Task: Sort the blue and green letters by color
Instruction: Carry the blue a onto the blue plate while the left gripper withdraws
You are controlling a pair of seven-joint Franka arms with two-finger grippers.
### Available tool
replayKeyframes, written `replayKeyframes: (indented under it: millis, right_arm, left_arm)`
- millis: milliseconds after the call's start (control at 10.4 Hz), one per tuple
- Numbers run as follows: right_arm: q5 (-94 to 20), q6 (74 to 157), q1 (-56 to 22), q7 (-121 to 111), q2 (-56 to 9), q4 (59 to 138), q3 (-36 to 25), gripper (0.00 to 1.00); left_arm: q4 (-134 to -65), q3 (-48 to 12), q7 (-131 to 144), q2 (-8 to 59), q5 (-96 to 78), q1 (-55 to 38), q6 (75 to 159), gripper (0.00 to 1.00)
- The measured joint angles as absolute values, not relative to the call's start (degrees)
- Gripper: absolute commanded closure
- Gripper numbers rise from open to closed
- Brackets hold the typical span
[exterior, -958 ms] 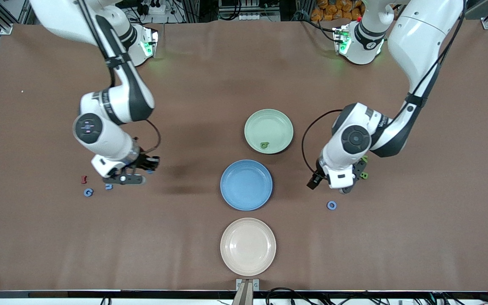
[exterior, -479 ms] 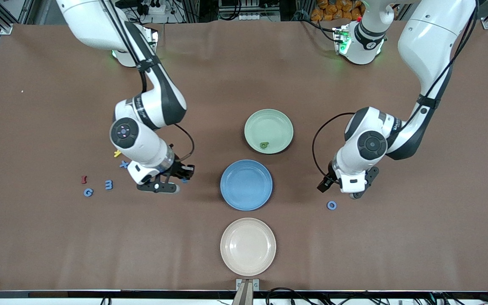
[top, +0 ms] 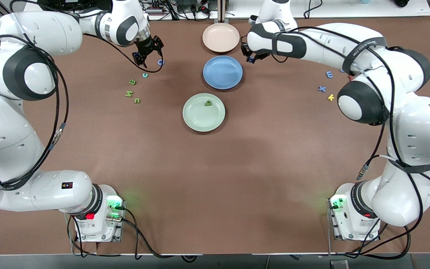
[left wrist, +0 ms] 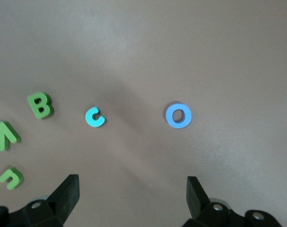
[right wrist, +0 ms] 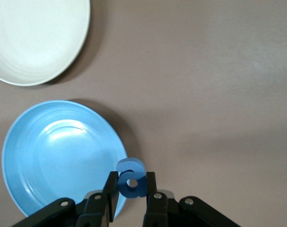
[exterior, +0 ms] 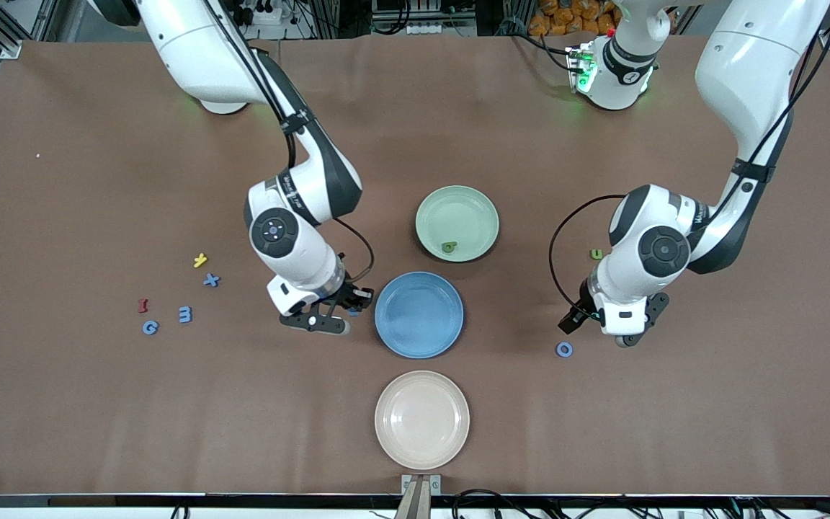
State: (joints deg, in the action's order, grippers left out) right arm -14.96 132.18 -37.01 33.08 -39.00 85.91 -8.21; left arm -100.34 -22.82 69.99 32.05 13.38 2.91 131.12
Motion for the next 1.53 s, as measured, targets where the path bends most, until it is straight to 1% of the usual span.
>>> replayKeyframes:
  millis: [288, 479, 575, 671, 767, 863, 1246, 1533]
  right_arm:
    - [-15.0, 138.1, -39.3, 37.8, -40.7, 84.8, -7.7, 0.87]
    - [-15.0, 142.6, -41.4, 41.6, -42.1, 84.7, -7.4, 0.87]
    - [-15.0, 144.3, -42.4, 42.9, -42.7, 84.6, -7.3, 0.85]
    - [-15.0, 145.1, -43.2, 43.7, -43.2, 84.6, -7.3, 0.81]
    - [-15.0, 145.3, -43.6, 44.1, -43.4, 84.6, -7.3, 0.3]
    - [-15.0, 145.3, -43.9, 44.8, -43.5, 84.6, -7.3, 0.0]
    - [-13.2, 145.2, -47.1, 50.8, -43.7, 84.6, -8.4, 0.0]
    - [-10.4, 142.8, -46.8, 50.5, -43.9, 84.6, -9.6, 0.0]
  left_arm:
    - [-100.1, -22.9, 69.1, 29.4, 13.4, 3.1, 131.1, 0.0]
    - [-99.4, -22.2, 68.7, 26.9, 13.4, 5.2, 131.1, 0.0]
    - [-98.9, -22.1, 67.0, 25.7, 13.4, 7.5, 131.1, 0.0]
    - [-98.6, -22.1, 65.0, 24.8, 13.4, 9.6, 131.1, 0.0]
    - [-98.4, -22.1, 64.2, 24.5, 13.4, 10.5, 131.1, 0.0]
    - [-98.3, -22.2, 64.1, 24.5, 13.4, 10.4, 131.1, 0.0]
    - [-97.4, -22.4, 64.1, 24.5, 13.4, 9.6, 128.5, 0.0]
    - [-95.6, -22.8, 64.1, 24.3, 13.4, 9.3, 125.1, 0.0]
